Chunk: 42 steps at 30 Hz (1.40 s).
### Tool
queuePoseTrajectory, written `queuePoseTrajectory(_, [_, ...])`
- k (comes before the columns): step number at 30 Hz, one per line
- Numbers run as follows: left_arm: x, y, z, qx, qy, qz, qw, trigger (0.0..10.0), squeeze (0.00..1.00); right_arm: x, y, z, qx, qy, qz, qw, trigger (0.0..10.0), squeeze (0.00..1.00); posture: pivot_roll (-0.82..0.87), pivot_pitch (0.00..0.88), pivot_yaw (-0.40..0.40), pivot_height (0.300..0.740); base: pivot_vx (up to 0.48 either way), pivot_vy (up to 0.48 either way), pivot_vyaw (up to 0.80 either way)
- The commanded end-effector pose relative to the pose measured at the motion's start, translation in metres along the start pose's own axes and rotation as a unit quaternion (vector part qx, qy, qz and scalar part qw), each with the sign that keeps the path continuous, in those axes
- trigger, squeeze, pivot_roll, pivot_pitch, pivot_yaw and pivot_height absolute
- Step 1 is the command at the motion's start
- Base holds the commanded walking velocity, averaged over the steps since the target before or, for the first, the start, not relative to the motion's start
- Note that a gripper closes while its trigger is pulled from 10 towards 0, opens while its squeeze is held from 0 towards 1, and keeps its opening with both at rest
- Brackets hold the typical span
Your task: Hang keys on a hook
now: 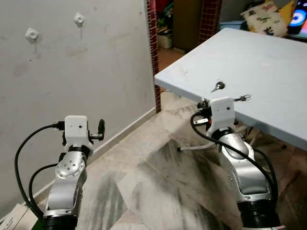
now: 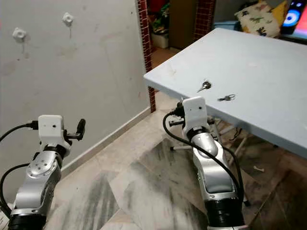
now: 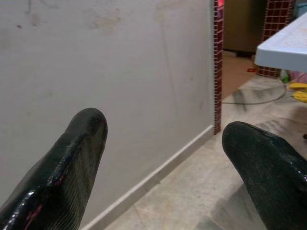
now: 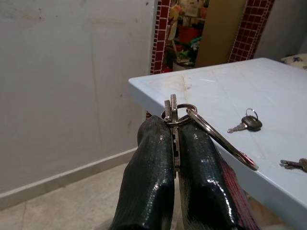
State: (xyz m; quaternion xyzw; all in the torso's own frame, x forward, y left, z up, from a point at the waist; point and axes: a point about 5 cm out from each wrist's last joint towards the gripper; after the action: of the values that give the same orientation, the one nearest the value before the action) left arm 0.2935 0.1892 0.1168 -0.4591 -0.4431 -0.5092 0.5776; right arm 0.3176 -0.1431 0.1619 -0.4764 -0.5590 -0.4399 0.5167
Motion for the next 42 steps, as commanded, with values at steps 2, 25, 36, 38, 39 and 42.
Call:
queuePoseTrajectory(2, [0.001,-0.001,-0.001,-0.003,-0.006,-0.005,1.0,10.0,0.0,0.003,0.002,-0.002,0.0,0.003,-0.007,1.0,10.0,0.0,-0.01,0.0,0.098,0.74,0.247,0.0,0.0])
queuePoseTrajectory(25, [-0.001,-0.004,-0.003,0.0,-0.021,-0.005,1.0,10.0,0.0,0.008,0.008,0.011,0.058,-0.024,-0.019,0.998,10.0,0.0,0.0,0.0,0.077,0.74,0.382,0.0,0.35])
queuePoseTrajectory(36, [-0.005,-0.006,-0.005,0.0,-0.024,0.0,1.0,10.0,0.0,0.006,0.009,0.013,0.074,-0.03,-0.015,0.997,10.0,0.0,0.0,0.0,0.068,0.74,0.405,0.0,0.73])
queuePoseTrajectory(38, [-0.005,-0.006,-0.005,0.0,-0.024,0.001,1.0,10.0,0.0,0.006,0.009,0.014,0.074,-0.03,-0.016,0.997,10.0,0.0,0.0,0.0,0.068,0.74,0.405,0.0,0.56])
queuePoseTrajectory(39, [-0.005,-0.006,-0.005,0.0,-0.024,0.001,1.0,10.0,0.0,0.006,0.009,0.014,0.074,-0.03,-0.015,0.997,10.0,0.0,0.0,0.0,0.067,0.74,0.405,0.0,0.0])
queuePoseTrajectory(42, [-0.006,-0.007,-0.006,-0.002,-0.024,0.003,1.0,10.0,0.0,0.006,0.009,0.013,0.071,-0.027,-0.014,0.997,10.0,0.0,0.0,0.0,0.067,0.74,0.391,0.0,0.0])
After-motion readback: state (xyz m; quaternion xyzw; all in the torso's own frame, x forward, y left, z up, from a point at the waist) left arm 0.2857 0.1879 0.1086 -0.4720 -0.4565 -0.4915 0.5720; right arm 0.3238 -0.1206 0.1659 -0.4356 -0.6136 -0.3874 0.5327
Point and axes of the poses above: a point about 5 cm out from each wrist's last joint towards the gripper, its own y axis pointing out of the wrist towards the gripper, its own x axis along the axis of the wrist's last joint, z = x × y, and after that the axes turned 6 degrees about y, right-handed
